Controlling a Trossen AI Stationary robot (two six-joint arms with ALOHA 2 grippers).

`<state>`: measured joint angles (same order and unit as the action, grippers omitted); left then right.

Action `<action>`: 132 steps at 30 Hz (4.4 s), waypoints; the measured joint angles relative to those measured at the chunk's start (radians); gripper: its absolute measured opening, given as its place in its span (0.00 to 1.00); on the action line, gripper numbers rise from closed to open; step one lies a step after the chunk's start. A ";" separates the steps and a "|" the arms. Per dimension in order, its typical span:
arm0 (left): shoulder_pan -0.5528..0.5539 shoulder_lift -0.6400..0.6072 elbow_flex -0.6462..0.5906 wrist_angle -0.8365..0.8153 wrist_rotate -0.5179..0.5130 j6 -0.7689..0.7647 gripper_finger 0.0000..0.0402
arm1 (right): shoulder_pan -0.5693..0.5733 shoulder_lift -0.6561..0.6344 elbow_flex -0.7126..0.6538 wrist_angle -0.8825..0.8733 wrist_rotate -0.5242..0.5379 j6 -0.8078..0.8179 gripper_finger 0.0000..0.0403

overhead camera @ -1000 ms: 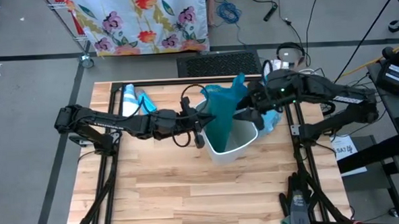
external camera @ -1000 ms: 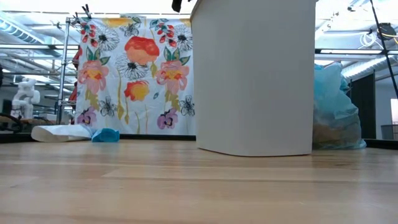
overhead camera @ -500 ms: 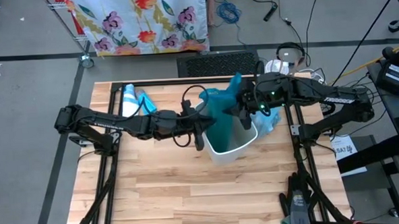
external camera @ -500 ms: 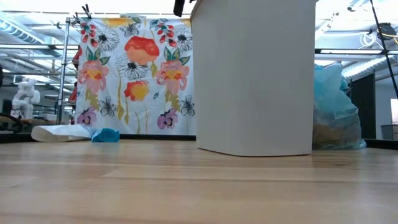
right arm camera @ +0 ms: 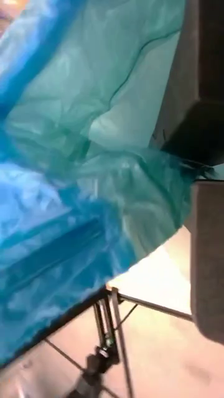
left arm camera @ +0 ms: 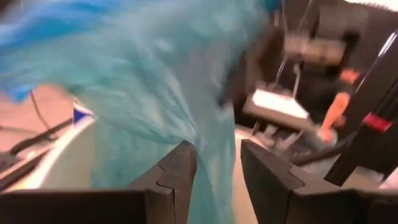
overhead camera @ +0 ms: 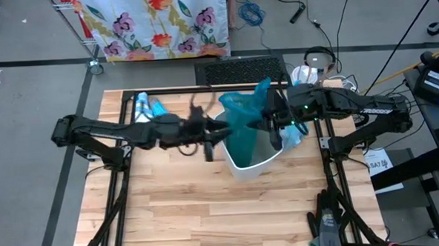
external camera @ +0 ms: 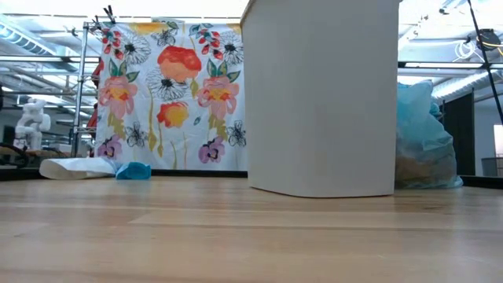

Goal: Place trash/remove bag and relplace
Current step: Put the blue trash bag into the trash bin

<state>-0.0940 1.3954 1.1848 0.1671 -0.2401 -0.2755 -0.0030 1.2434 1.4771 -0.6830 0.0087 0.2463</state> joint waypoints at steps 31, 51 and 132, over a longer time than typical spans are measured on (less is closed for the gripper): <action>0.053 -0.253 0.001 -0.257 0.123 -0.713 0.33 | 0.215 0.066 0.020 -0.087 0.131 -0.330 0.00; 0.169 -0.170 0.333 -0.793 0.313 -0.833 0.33 | 0.241 0.068 0.020 -0.100 0.130 -0.398 0.00; 0.288 0.152 0.669 -0.989 0.534 -0.418 0.33 | 0.239 0.106 0.019 0.016 0.104 -0.415 0.00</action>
<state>0.1943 1.5476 1.8542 -0.8223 0.2938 -0.6932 0.2363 1.3499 1.4960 -0.6666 0.1131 -0.1692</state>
